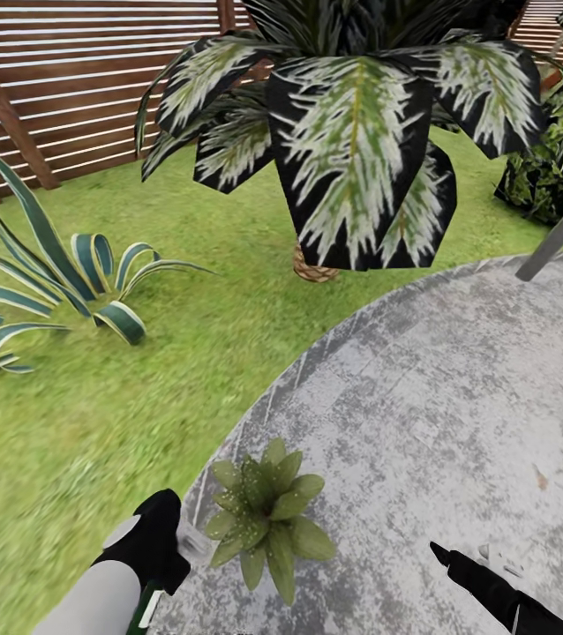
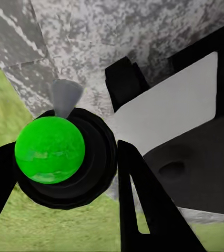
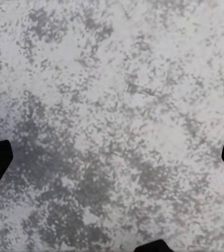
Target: Pick up the pesticide atomizer in the garden and spray insectifuge to fully cover both potted plants in the garden.
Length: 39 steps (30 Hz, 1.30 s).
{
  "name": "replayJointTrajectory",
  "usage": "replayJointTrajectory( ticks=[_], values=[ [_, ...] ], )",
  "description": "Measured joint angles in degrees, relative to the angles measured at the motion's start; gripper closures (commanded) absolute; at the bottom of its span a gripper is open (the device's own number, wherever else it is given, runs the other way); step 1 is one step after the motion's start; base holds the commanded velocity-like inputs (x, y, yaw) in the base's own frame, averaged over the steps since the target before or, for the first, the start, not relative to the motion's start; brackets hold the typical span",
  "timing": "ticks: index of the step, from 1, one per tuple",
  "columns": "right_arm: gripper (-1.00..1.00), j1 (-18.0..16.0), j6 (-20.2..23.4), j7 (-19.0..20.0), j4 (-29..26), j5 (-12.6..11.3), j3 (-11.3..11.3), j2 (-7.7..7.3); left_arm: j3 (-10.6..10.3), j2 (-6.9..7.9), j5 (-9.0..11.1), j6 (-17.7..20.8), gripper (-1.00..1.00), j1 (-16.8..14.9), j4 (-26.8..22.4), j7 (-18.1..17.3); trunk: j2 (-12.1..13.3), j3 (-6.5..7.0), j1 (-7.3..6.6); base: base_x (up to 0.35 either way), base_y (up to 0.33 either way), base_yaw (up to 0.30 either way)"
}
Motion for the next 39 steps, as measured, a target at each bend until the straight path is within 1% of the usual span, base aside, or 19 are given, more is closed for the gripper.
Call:
replayJointTrajectory(
  ticks=[6, 16, 22, 24, 26, 28, 39],
  values=[
    [-1.00, 0.0, -0.2, -0.1, -0.1, 0.0, -0.1, 0.00, 0.1, 0.17, 0.0, 0.0, 1.00, 0.0, 0.0, -1.1, 0.0, -0.09, 0.00, -0.021, -0.265, 0.070],
    [-1.00, 0.0, -0.4, -0.2, 0.0, 0.0, -0.2, 0.00, 0.0, 0.18, 0.0, 0.1, 1.00, 0.0, 0.1, -1.2, 0.0, -0.45, 0.02, -0.133, -0.300, 0.220],
    [-1.00, 0.0, -0.5, -0.3, -0.1, 0.0, -0.2, 0.00, 0.1, 0.18, -0.1, 0.2, 1.00, 0.0, 0.1, -1.2, 0.0, -0.68, 0.00, -0.025, -0.303, 0.226],
    [-1.00, 0.0, -0.5, -0.3, 0.0, 0.0, -0.2, 0.00, 0.1, 0.27, -0.2, 0.2, 1.00, 0.0, 0.1, -1.2, 0.0, -0.75, 0.00, -0.001, -0.113, 0.129],
    [-1.00, 0.0, -0.5, -0.2, 0.0, 0.0, -0.2, -0.01, 0.1, 0.92, -0.4, 0.2, 1.00, 0.0, 0.0, -1.1, 0.0, -0.78, 0.00, 0.000, -0.025, 0.030],
    [-1.00, 0.0, -0.6, -0.2, -0.1, 0.0, -0.2, -0.01, 0.1, 1.23, -0.2, 0.3, 1.00, 0.0, 0.0, -1.1, 0.0, -0.78, 0.00, 0.000, -0.009, 0.011],
    [-1.00, 0.0, -0.6, -0.2, -0.2, 0.0, -0.3, -0.01, 0.2, 1.38, -0.2, 0.4, 1.00, 0.0, 0.0, -1.1, 0.0, -1.01, 0.00, 0.001, -0.003, 0.207]
  ],
)
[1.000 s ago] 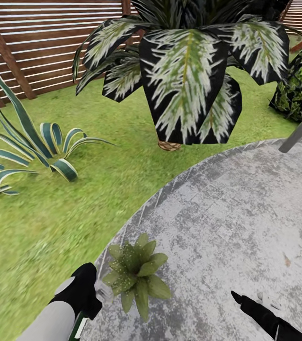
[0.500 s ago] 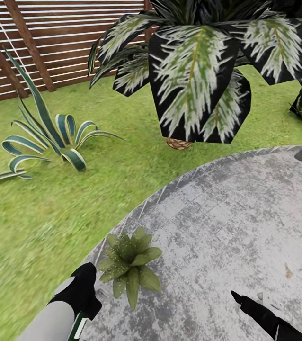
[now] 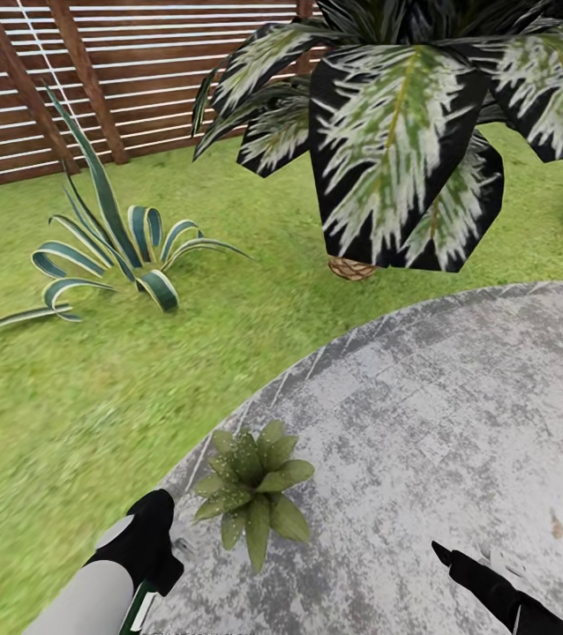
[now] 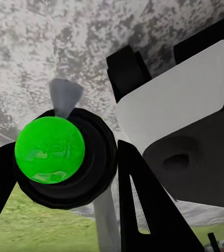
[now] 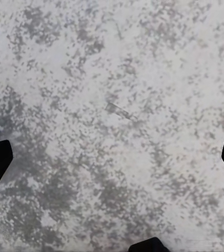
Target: Pick up the pesticide atomizer in the garden and spray insectifuge to fully cover both potted plants in the garden.
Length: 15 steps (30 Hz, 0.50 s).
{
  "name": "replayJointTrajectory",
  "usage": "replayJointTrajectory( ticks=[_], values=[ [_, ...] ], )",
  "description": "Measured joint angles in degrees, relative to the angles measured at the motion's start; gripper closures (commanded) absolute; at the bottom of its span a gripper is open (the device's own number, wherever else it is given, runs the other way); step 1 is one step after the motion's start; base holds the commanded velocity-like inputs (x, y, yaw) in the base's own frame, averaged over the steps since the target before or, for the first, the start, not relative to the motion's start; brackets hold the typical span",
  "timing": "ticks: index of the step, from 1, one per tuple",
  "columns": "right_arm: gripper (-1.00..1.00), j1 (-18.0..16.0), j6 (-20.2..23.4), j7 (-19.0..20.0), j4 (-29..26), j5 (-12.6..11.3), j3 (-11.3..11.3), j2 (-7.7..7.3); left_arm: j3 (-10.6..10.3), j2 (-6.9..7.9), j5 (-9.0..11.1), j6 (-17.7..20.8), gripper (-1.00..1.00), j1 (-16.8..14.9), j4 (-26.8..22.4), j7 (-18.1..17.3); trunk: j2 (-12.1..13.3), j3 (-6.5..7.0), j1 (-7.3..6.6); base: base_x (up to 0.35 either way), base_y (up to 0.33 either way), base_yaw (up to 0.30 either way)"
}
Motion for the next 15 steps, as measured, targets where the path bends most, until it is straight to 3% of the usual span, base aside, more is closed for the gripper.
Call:
replayJointTrajectory(
  ticks=[11, 15],
  values=[
    [-1.00, 0.0, 0.0, 0.0, -0.1, 0.0, 0.0, 0.01, -0.1, -0.07, 0.1, -0.1, 1.00, 0.0, 0.0, 0.0, 0.0, -0.28, 0.00, 0.037, -0.287, 0.229],
    [-1.00, 0.0, 0.0, 0.0, 0.0, 0.0, 0.0, 0.01, -0.1, -0.08, 0.1, -0.1, 1.00, 0.0, 0.0, 0.0, 0.0, -0.35, 0.00, 0.001, -0.316, 0.082]
  ],
)
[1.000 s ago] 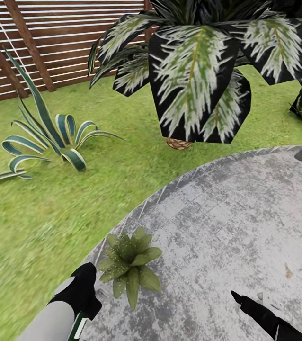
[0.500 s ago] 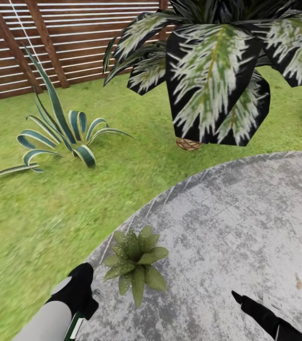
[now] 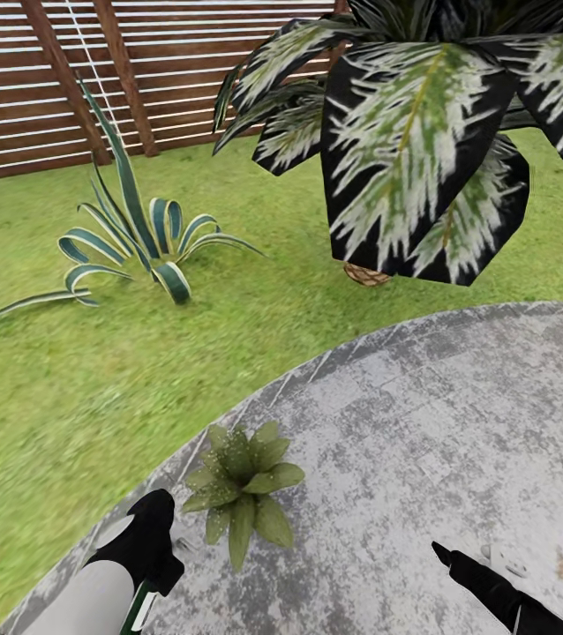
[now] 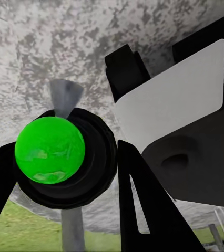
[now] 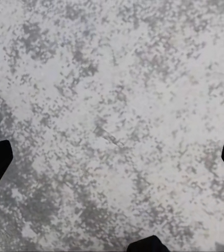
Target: Pick up the pesticide atomizer in the garden and spray insectifuge to fully cover both potted plants in the garden.
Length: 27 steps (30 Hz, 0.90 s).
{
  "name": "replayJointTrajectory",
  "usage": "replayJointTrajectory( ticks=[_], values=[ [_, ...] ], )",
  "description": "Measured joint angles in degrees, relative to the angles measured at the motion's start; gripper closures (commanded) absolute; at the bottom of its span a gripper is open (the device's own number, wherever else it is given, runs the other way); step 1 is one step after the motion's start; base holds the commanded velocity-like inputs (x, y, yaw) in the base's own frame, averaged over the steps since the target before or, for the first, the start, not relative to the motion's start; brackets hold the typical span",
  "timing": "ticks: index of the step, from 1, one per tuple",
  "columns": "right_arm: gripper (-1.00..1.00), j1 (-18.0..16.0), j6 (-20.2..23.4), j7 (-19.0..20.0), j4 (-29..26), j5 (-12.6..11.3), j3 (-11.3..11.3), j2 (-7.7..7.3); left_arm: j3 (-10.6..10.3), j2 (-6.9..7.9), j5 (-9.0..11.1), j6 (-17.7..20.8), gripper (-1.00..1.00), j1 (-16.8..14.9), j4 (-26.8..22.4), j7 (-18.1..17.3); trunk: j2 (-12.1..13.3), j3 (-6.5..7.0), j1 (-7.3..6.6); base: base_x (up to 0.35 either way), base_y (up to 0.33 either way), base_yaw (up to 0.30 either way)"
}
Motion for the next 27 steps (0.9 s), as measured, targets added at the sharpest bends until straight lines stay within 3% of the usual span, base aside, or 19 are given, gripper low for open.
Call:
replayJointTrajectory(
  ticks=[5, 10, 27],
  values=[
    [-1.00, 0.0, 0.0, -0.1, 0.0, 0.0, 0.0, 0.00, 0.0, -0.08, 0.0, 0.0, 1.00, 0.0, 0.0, 0.0, 0.0, -0.01, 0.00, 0.000, -0.271, 0.005],
    [-1.00, 0.0, 0.0, 0.2, -0.1, 0.0, -0.1, -0.01, 0.0, -0.09, 0.0, 0.0, 1.00, 0.0, 0.0, 0.0, 0.0, -0.01, 0.00, 0.000, -0.046, 0.015],
    [-1.00, 0.0, 0.0, 0.0, 0.0, 0.0, -0.1, 0.00, 0.0, -0.10, 0.0, 0.0, 1.00, 0.0, 0.0, 0.0, 0.0, -0.45, 0.00, 0.000, -0.014, 0.212]
  ],
)
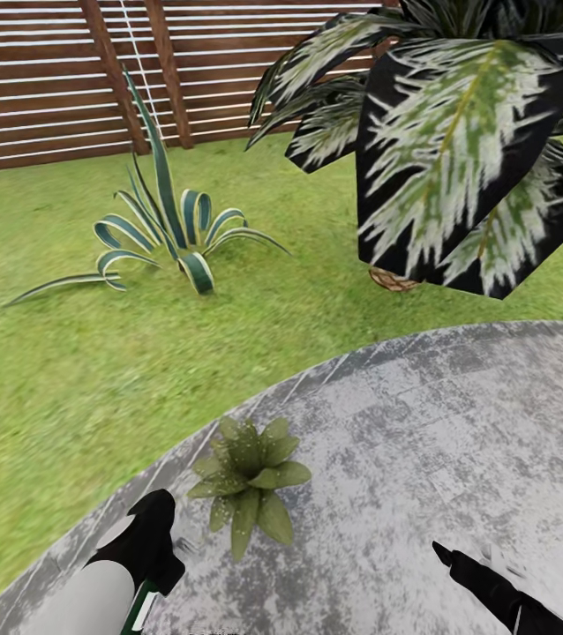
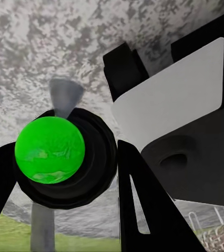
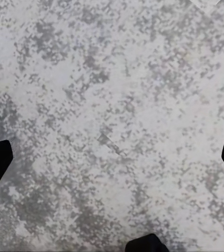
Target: Pick up the pesticide atomizer in the garden and spray insectifuge to fully cover both potted plants in the garden.
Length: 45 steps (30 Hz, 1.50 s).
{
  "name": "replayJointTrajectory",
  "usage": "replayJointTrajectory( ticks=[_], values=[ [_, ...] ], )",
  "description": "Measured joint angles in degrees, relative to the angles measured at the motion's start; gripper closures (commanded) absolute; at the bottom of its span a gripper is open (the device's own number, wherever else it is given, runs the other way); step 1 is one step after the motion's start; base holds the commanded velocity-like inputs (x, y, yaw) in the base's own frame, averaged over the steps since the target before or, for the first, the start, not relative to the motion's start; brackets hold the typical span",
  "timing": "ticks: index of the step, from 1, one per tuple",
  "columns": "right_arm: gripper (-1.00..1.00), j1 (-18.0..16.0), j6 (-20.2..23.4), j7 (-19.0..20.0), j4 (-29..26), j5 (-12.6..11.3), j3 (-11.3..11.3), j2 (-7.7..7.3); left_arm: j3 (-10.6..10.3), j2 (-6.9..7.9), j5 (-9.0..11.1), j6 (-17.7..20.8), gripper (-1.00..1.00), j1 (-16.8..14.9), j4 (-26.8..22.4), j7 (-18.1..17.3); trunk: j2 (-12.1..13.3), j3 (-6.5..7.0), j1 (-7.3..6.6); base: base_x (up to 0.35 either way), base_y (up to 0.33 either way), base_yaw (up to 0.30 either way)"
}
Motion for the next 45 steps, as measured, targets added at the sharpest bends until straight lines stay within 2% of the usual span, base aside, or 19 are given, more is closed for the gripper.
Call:
replayJointTrajectory(
  ticks=[11, 17, 26, 28, 30, 34, 45],
  values=[
    [-1.00, 0.0, 0.0, 0.2, -0.1, 0.0, 0.0, -0.01, 0.0, 0.01, 0.0, 0.0, 1.00, 0.0, 0.0, 0.0, 0.0, -0.05, 0.00, 0.000, -0.301, 0.020],
    [-1.00, 0.0, 0.0, 0.2, -0.1, 0.0, -0.1, -0.01, 0.0, 0.02, 0.0, 0.0, 1.00, 0.0, -0.1, 0.0, 0.0, -0.05, 0.00, 0.000, -0.268, 0.206],
    [-1.00, 0.0, 0.0, 0.1, -0.1, 0.0, 0.0, -0.01, -0.1, 0.05, 0.0, 0.0, 1.00, 0.0, 0.0, 0.0, 0.0, -0.05, 0.00, 0.000, -0.036, 0.244],
    [-1.00, 0.0, 0.0, 0.1, -0.1, 0.0, 0.0, 0.00, 0.0, 0.36, -0.1, 0.0, 1.00, 0.0, 0.0, 0.0, 0.0, -0.05, 0.00, 0.000, 0.000, 0.245],
    [-1.00, 0.0, 0.0, 0.1, -0.1, 0.0, 0.0, 0.00, 0.0, 1.39, -0.2, -0.1, 1.00, 0.0, 0.0, 0.1, 0.0, -0.05, 0.00, 0.000, 0.000, 0.245],
    [-1.00, 0.0, 0.0, 0.0, 0.0, 0.0, 0.0, -0.01, 0.1, 1.57, 0.0, 0.0, 1.00, 0.0, 0.0, 0.1, 0.0, -0.05, 0.00, 0.022, 0.000, 0.245],
    [-1.00, 0.0, 0.0, 0.1, 0.0, 0.0, 0.0, 0.00, 0.0, 1.39, 0.0, 0.0, 1.00, 0.0, 0.0, 0.1, 0.0, -0.05, -0.02, 0.247, -0.153, 0.113]
  ],
)
